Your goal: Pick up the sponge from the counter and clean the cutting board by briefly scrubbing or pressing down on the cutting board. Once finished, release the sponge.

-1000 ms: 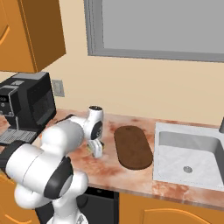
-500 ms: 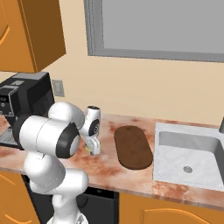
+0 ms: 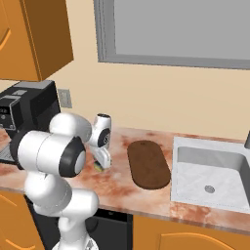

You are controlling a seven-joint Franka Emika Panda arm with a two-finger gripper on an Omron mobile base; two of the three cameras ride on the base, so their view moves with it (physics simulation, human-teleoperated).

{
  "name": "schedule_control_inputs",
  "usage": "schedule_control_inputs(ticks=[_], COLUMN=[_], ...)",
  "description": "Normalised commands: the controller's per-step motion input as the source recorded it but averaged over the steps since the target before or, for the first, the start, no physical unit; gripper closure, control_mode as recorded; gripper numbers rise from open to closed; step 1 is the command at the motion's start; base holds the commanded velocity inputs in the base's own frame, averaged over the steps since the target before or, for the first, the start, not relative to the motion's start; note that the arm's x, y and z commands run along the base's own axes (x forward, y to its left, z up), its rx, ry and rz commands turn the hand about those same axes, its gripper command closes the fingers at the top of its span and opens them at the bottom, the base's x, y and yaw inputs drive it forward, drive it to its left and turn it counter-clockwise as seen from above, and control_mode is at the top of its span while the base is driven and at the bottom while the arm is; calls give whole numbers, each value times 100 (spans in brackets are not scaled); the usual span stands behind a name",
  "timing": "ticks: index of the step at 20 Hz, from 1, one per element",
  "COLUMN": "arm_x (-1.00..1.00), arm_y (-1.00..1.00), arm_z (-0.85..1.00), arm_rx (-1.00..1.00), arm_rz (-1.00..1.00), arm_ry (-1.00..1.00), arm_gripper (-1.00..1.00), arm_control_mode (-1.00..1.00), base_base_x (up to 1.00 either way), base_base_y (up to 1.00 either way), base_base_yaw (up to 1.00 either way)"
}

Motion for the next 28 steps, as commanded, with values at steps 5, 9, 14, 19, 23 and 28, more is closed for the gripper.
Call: schedule_control_inputs(ticks=[5, 9, 14, 19, 23, 28], arm_x=[-8, -10, -25, -49, -64, -68], arm_y=[0, 0, 6, 17, 21, 17], arm_z=[55, 73, 70, 57, 40, 40], arm_rx=[0, 0, 0, 0, 0, 0], arm_rz=[0, 1, 0, 0, 0, 0], arm_ry=[0, 0, -2, -10, -20, -26], arm_gripper=[-100, -100, -100, -100, -100, -100], arm_control_mode=[-100, -100, -100, -100, -100, -100], base_base_x=[0, 0, 0, 0, 0, 0], base_base_y=[0, 0, 0, 0, 0, 0], base_base_yaw=[0, 0, 0, 0, 0, 0])
